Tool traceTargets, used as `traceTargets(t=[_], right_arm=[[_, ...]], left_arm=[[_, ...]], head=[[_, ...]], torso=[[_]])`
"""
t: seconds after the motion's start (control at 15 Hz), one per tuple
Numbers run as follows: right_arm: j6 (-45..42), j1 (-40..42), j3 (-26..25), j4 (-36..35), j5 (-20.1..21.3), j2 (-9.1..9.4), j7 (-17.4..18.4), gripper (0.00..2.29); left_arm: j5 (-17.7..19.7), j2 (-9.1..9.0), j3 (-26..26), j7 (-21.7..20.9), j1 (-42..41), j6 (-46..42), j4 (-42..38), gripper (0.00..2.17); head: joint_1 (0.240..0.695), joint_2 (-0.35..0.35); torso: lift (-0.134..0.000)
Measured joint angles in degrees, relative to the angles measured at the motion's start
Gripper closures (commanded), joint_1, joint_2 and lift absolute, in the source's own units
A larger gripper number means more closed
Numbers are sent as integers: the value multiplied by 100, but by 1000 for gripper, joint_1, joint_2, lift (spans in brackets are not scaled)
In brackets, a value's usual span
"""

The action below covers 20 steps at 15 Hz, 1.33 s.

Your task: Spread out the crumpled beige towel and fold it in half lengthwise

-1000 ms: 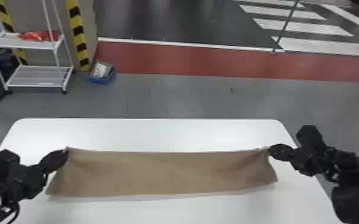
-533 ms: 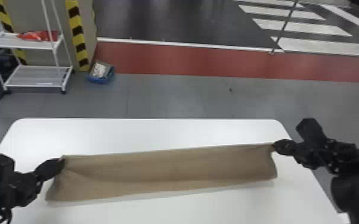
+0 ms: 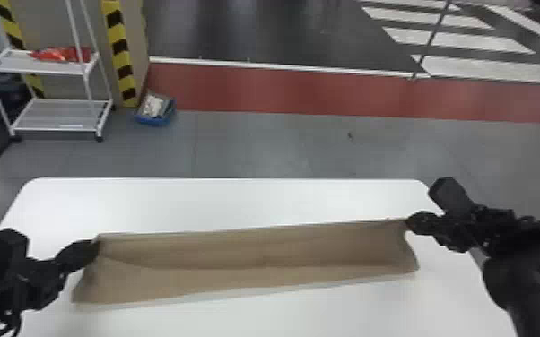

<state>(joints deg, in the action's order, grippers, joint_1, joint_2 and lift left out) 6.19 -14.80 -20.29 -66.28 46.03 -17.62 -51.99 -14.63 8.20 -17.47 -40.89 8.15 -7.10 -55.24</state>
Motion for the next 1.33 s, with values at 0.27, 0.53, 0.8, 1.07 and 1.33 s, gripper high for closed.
traceTargets(t=[0.27, 0.53, 0.8, 1.07, 1.33], right_arm=[[81, -196, 44, 136, 84, -3, 42, 1193], [93, -372, 367, 620, 371, -4, 422, 1190], [152, -608, 668, 1180, 560, 19, 953, 788], [604, -646, 727, 1318, 436, 62, 1631, -2], [698, -645, 663, 1327, 157, 66, 1889, 33]], left_arm=[[-92, -1, 47, -6, -23, 91, -77, 1717], [-176, -29, 137, -10, -25, 108, -102, 1717], [-277, -56, 271, -6, -30, 114, -124, 1676], [-288, -73, 327, 37, -37, 175, -185, 87], [-277, -83, 303, 83, -131, 209, -385, 87]], head=[[695, -164], [695, -169], [695, -178], [695, -201], [695, -205]], torso=[[0], [0], [0], [0], [0]])
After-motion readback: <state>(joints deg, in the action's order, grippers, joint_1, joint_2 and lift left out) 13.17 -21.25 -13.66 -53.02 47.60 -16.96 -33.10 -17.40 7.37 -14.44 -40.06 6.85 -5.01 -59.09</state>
